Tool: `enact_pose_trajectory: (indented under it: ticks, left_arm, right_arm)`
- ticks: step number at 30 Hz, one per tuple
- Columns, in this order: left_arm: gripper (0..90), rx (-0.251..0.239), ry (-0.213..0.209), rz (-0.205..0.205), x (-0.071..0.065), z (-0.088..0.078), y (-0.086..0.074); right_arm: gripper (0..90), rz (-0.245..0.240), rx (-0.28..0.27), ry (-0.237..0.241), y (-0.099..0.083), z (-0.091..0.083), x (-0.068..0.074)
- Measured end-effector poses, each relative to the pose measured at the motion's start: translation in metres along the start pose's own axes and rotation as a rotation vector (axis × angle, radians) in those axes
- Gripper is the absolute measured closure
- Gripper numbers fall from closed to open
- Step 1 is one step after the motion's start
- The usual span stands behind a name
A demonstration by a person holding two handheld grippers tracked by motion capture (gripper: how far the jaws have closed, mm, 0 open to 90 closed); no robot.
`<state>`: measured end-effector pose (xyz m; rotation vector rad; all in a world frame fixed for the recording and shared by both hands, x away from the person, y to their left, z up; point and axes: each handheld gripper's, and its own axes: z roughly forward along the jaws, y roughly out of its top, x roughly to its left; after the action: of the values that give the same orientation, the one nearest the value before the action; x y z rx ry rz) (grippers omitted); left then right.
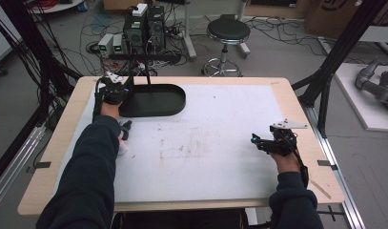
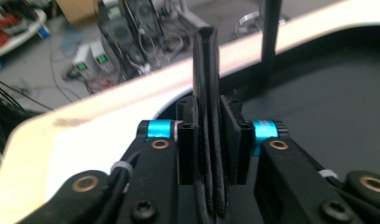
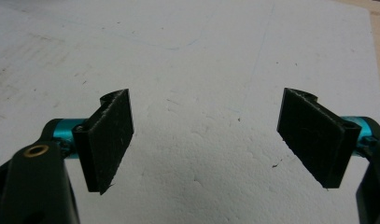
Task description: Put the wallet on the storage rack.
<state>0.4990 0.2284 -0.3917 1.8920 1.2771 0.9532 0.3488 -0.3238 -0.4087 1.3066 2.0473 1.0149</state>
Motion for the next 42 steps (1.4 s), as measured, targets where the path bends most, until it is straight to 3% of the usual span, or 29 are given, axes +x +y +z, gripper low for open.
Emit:
enact_pose_trajectory:
  ticks: [2,4,6,8,11,14,17,19,22,25,27,28,30,32,33,34,35,37,42]
  left_arm:
    - [68.3,0.006,-0.019,-0.008,-0.001,0.000,0.000]
    - [61.0,-0.001,-0.060,-0.055,-0.003,-0.004,0.003]
    - [57.4,-0.006,-0.069,-0.067,-0.004,-0.006,0.004]
    - [57.6,-0.024,-0.083,-0.081,-0.006,-0.011,0.005]
    - [60.3,0.001,-0.102,-0.099,-0.007,-0.014,0.002]
    - [68.2,0.000,-0.136,-0.117,-0.010,-0.014,-0.001]
    - [72.5,0.008,-0.148,-0.102,-0.015,-0.012,-0.001]
    - [72.7,0.004,-0.133,-0.072,-0.021,-0.008,-0.001]
    - [72.0,-0.009,-0.134,-0.073,-0.023,-0.003,-0.002]
    - [65.1,0.022,-0.153,-0.099,-0.022,0.003,-0.006]
    - [50.3,0.048,-0.160,-0.122,-0.021,0.006,-0.008]
    - [45.4,0.033,-0.183,-0.191,-0.017,0.004,-0.008]
    - [42.5,-0.032,-0.214,-0.234,-0.013,-0.004,-0.004]
    - [39.1,-0.083,-0.214,-0.226,-0.011,-0.015,0.001]
    - [37.4,-0.083,-0.214,-0.226,-0.011,-0.015,0.001]
    - [35.1,-0.121,-0.220,-0.239,-0.008,-0.026,0.005]
    - [33.1,-0.121,-0.220,-0.239,-0.008,-0.026,0.005]
    - [30.3,-0.164,-0.235,-0.254,-0.006,-0.041,0.003]
    - [24.4,-0.199,-0.242,-0.251,-0.006,-0.062,-0.003]
  right_arm:
    - [18.7,0.001,0.001,0.001,0.000,0.000,0.000]
    - [18.7,-0.001,-0.002,0.003,0.000,0.000,0.000]
    - [18.7,-0.003,-0.003,0.006,0.001,0.000,0.001]
    - [18.7,-0.002,0.000,0.006,0.001,0.000,0.002]
    - [18.7,-0.007,-0.007,0.008,0.002,-0.002,0.004]
    - [18.7,-0.006,-0.008,0.009,0.002,-0.003,0.004]
    - [18.7,-0.003,-0.007,0.008,0.001,-0.003,0.004]
    - [18.7,-0.001,-0.006,0.009,0.001,-0.002,0.004]
    - [18.7,-0.004,-0.002,0.008,0.001,-0.002,0.004]
    - [18.7,-0.003,-0.002,0.010,0.001,-0.002,0.004]
    - [18.7,-0.001,-0.005,0.012,0.001,-0.002,0.004]
    - [18.7,-0.001,-0.003,0.014,0.001,-0.002,0.004]
    - [18.7,0.001,-0.005,0.017,0.000,-0.002,0.003]
    - [18.7,-0.003,-0.001,0.025,0.000,-0.002,0.003]
    - [18.7,-0.003,-0.001,0.025,0.000,-0.002,0.003]
    - [18.7,-0.003,-0.001,0.027,0.001,-0.001,0.004]
    - [18.7,-0.008,0.000,0.027,0.001,-0.001,0.004]
    - [18.7,-0.012,-0.001,0.029,0.001,0.000,0.005]
    - [18.7,-0.010,-0.008,0.033,0.002,0.001,0.005]
